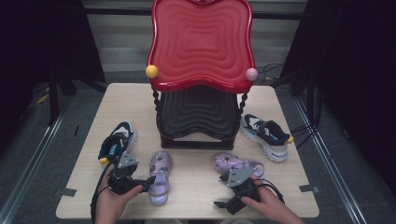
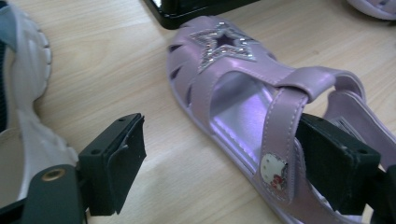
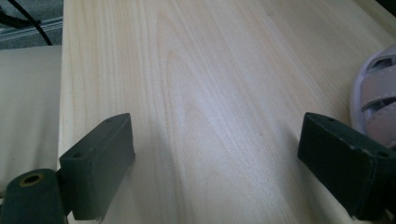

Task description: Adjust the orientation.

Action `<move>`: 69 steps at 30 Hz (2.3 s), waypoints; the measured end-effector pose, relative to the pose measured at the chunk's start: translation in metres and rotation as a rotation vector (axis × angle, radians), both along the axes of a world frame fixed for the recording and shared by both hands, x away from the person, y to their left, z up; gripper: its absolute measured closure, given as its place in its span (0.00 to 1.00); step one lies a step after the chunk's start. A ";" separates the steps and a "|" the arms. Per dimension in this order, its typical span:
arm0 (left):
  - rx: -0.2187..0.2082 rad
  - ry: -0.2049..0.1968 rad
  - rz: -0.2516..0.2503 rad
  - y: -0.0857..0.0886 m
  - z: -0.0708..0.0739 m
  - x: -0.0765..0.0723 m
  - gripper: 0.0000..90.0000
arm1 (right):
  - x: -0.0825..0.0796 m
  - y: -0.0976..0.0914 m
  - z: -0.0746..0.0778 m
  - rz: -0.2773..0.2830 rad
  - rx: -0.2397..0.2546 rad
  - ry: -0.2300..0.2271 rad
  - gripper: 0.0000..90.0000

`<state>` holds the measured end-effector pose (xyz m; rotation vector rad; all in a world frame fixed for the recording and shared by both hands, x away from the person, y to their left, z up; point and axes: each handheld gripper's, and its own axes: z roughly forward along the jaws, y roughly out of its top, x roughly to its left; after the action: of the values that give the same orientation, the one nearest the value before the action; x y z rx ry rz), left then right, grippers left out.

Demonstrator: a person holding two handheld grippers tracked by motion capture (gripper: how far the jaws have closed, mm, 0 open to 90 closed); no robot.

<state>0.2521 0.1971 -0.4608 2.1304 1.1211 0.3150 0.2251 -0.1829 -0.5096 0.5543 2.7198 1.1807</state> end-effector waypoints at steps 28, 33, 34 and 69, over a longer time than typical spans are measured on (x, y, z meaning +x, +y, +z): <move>-0.064 -0.037 0.076 0.003 -0.008 -0.001 0.25 | 0.000 0.000 0.000 -0.001 0.000 0.000 0.11; -0.059 -0.037 0.065 -0.001 -0.010 -0.003 0.17 | 0.000 0.000 0.000 -0.001 0.000 0.000 0.11; -0.064 -0.035 0.061 -0.002 -0.011 -0.003 0.17 | 0.000 0.000 0.000 -0.001 0.000 0.000 0.11; -0.110 -0.100 0.034 -0.006 -0.016 -0.005 0.62 | 0.000 0.000 0.000 -0.001 0.001 0.000 0.11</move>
<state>0.2470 0.1913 -0.4770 1.9795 1.0926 0.3639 0.2248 -0.1829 -0.5096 0.5564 2.7192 1.1812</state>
